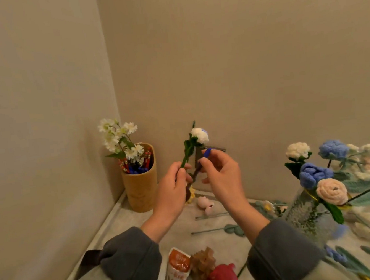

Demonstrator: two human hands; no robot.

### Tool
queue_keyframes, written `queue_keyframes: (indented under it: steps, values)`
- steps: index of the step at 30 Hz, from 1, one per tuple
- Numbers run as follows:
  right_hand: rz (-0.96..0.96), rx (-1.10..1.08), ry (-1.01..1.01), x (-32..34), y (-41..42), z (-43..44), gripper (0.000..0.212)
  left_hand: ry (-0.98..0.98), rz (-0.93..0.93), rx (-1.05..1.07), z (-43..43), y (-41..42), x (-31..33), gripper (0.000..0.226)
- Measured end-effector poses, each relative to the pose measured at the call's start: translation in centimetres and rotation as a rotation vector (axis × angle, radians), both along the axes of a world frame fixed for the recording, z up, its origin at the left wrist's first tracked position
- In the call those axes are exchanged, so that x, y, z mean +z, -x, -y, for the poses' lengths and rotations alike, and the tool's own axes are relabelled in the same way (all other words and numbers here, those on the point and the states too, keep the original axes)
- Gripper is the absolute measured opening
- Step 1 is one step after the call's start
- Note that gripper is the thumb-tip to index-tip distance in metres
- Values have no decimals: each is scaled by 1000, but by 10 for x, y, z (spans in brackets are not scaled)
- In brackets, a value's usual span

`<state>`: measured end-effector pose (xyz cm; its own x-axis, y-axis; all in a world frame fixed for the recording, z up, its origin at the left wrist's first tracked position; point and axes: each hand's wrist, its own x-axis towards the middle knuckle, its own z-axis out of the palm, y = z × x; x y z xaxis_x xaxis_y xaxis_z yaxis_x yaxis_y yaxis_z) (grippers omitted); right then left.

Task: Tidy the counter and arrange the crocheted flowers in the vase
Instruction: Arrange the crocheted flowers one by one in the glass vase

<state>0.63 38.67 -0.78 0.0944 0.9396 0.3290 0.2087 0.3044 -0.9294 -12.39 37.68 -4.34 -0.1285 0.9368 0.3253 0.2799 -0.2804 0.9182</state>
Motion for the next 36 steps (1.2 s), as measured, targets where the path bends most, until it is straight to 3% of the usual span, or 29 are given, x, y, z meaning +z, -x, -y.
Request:
queue_keyframes:
  steps: [6, 11, 19, 25, 27, 28, 30, 36]
  values:
    - [37, 84, -128, 26, 61, -21, 24, -64, 52, 161, 11, 51, 19, 25]
    - [181, 77, -155, 20, 89, -48, 12, -79, 151, 248, 9, 79, 23, 24]
    - [312, 80, -81, -6, 109, -75, 20, -66, 170, 221, -3, 80, 20, 23]
    - [579, 193, 118, -20, 106, -77, 36, -41, 164, 198, -8, 75, 15, 22]
    - [430, 203, 106, -12, 101, -68, 32, -56, 157, 188, -7, 72, 14, 22]
    - [287, 221, 109, -4, 98, -61, 23, -66, 162, 176, -7, 71, 15, 22]
    - [47, 276, 160, 16, 90, -45, 25, -66, 192, 135, -5, 64, 18, 24]
    - [-73, 353, 253, 51, 51, 1, 20, -31, 271, -73, 12, 19, 42, 30]
